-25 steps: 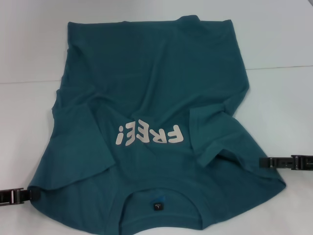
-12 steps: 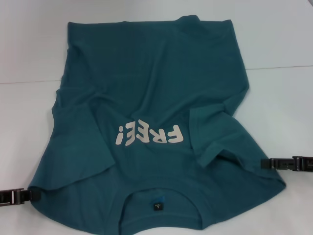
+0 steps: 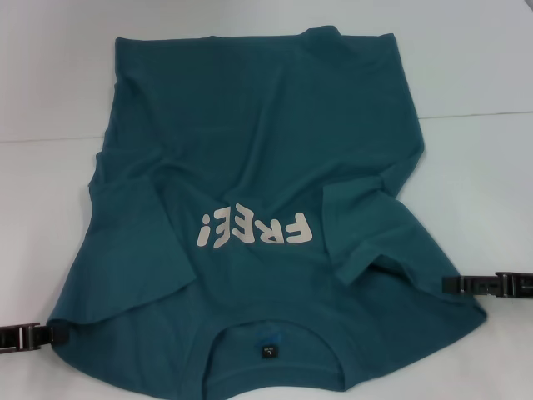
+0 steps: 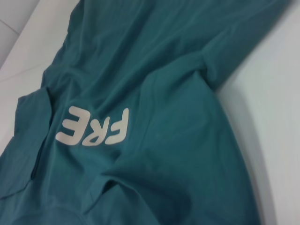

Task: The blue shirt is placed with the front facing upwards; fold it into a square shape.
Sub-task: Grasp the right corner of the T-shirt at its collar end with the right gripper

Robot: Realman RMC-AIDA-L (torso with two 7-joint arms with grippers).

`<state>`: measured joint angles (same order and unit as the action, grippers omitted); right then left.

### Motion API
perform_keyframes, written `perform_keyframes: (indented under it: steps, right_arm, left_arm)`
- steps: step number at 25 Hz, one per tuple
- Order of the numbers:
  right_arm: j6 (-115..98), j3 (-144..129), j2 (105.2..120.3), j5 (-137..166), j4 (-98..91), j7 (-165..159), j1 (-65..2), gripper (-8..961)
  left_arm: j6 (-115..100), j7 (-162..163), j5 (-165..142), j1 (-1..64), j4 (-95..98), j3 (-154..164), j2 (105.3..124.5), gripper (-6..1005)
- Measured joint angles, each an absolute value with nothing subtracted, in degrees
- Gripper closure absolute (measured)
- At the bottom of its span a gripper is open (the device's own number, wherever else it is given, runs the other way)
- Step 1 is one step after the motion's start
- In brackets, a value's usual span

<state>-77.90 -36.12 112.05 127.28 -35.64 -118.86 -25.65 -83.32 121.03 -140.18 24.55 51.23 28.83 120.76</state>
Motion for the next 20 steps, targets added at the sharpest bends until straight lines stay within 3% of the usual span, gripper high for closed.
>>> perform_keyframes:
  steps: [20]
  right_arm:
    - [-84.06,-35.7,112.13,128.16,-35.7,-117.96,-26.26,130]
  left_arm:
    - [-83.09,120.98,-139.93,24.71,51.15,28.83,120.79,966]
